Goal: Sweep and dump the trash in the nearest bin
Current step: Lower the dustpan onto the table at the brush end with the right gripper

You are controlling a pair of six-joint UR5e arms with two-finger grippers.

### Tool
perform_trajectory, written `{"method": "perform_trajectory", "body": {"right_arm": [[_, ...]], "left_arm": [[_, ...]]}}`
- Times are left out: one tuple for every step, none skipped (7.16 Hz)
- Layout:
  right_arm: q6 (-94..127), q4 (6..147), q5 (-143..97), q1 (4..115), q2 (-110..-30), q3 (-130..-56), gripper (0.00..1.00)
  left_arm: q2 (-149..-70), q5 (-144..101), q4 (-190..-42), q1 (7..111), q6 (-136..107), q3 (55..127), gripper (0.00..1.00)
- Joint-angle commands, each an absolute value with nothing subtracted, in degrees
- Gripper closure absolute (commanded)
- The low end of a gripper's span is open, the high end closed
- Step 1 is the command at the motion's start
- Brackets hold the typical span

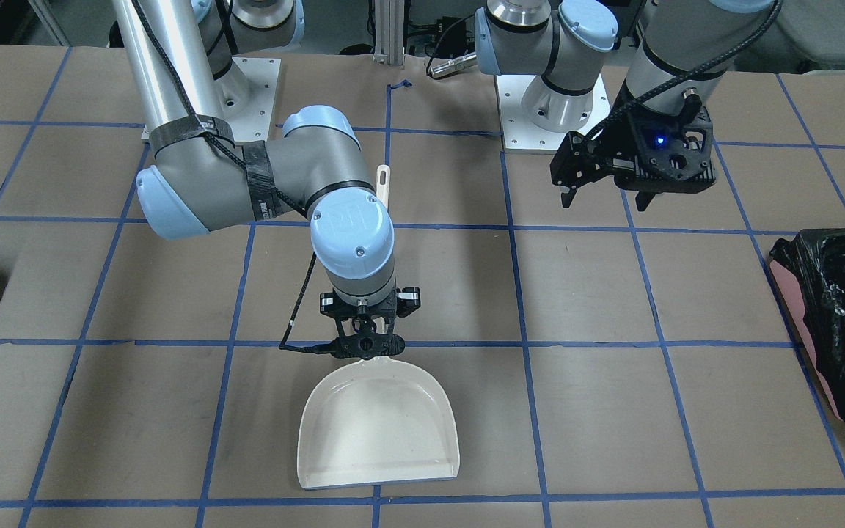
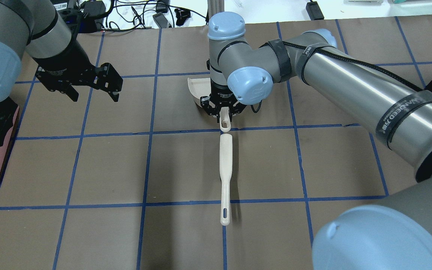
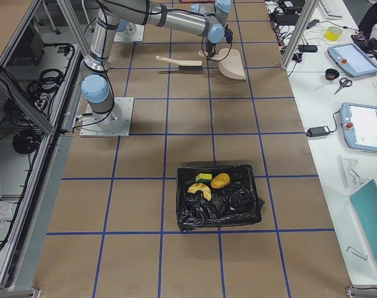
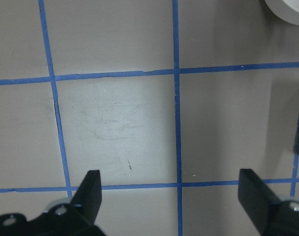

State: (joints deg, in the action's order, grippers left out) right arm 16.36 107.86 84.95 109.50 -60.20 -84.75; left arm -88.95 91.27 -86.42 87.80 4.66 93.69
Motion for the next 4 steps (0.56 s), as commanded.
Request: {"method": "perform_trajectory", "body": {"right_arm": [[17.48, 107.75, 84.82, 109.42, -60.29, -84.81, 0.42], [17.58, 107.75, 84.73, 109.51, -60.29, -84.81, 0.38], [17.67, 107.75, 84.81, 109.42, -60.29, -84.81, 0.25], [18.88, 107.75, 84.64, 109.51, -60.29, -84.81, 0.2]], "left_arm": [[-88.95, 91.14, -86.48, 87.8, 4.66, 93.69, 0.0], [-89.03, 91.23, -86.4, 87.8, 4.66, 93.78, 0.0], [-88.95, 91.23, -86.48, 87.8, 4.66, 93.78, 0.0], [-88.95, 91.23, -86.48, 87.8, 4.66, 93.78, 0.0]]}}
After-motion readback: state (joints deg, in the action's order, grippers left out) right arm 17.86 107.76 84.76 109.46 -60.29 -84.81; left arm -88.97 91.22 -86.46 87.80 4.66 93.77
